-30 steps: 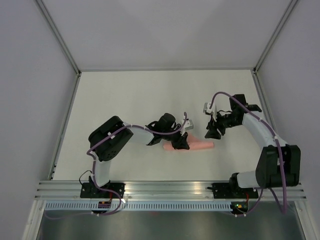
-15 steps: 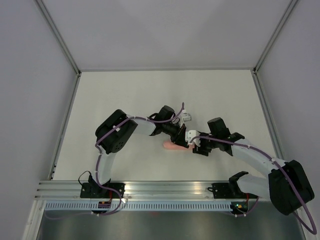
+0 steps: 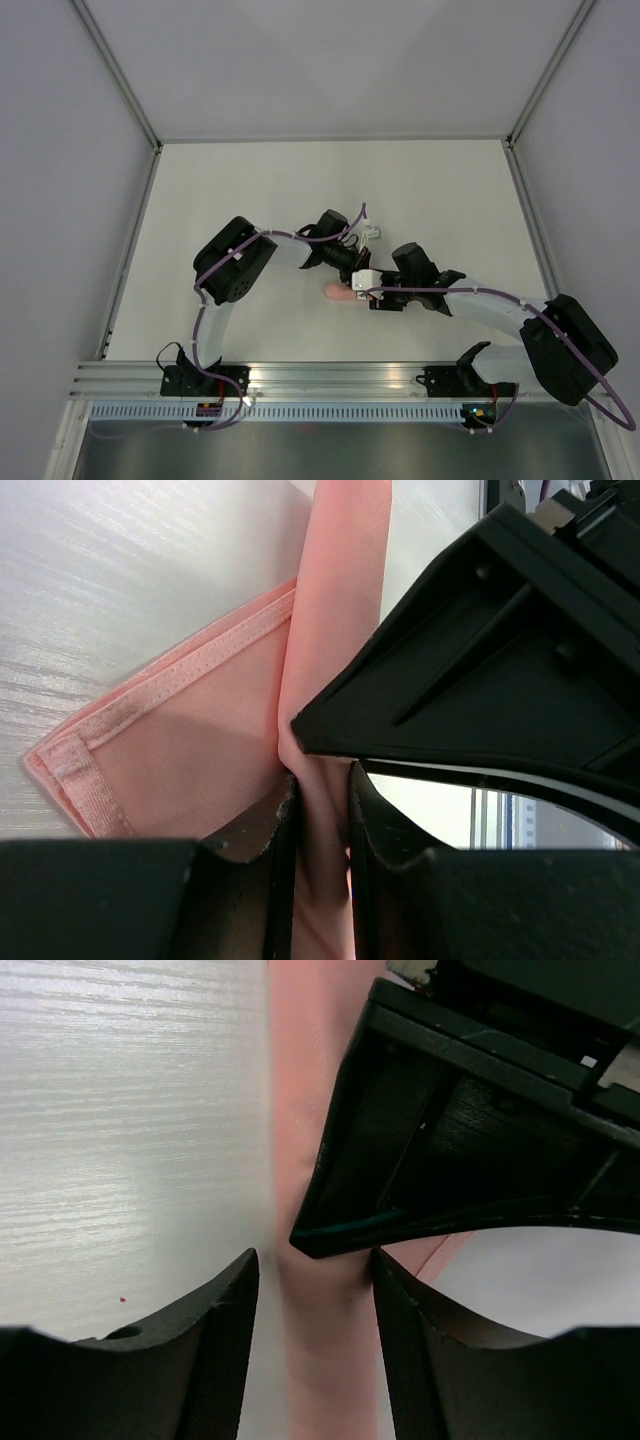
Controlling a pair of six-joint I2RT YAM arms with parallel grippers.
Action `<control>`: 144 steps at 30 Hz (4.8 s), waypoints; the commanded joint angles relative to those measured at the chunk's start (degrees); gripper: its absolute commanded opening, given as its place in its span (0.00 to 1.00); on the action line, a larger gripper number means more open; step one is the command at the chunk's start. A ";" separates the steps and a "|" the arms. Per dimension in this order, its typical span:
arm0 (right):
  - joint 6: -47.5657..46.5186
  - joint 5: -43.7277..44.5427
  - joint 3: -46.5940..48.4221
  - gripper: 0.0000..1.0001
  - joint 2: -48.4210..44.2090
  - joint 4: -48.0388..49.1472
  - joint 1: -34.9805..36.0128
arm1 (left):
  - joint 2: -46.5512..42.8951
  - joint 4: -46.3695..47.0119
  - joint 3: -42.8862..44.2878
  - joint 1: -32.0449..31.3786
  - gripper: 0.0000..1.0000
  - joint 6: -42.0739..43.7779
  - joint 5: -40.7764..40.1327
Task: Fold the napkin, place the utensils inside, and roll it up
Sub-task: Roll the napkin with the utensil
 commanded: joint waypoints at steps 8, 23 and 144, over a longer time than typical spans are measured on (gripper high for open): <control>0.77 4.25 0.58 0.27 4.63 2.58 1.30 | 3.54 -7.98 -1.31 0.16 0.21 0.36 -2.92; -0.81 -2.86 6.55 0.06 8.15 -10.32 -0.01 | -11.65 -2.09 -5.43 4.29 0.41 -3.86 -12.05; -1.07 4.42 -3.02 0.63 -4.68 2.04 -4.69 | 8.20 -27.22 7.83 -3.80 0.02 10.55 -13.21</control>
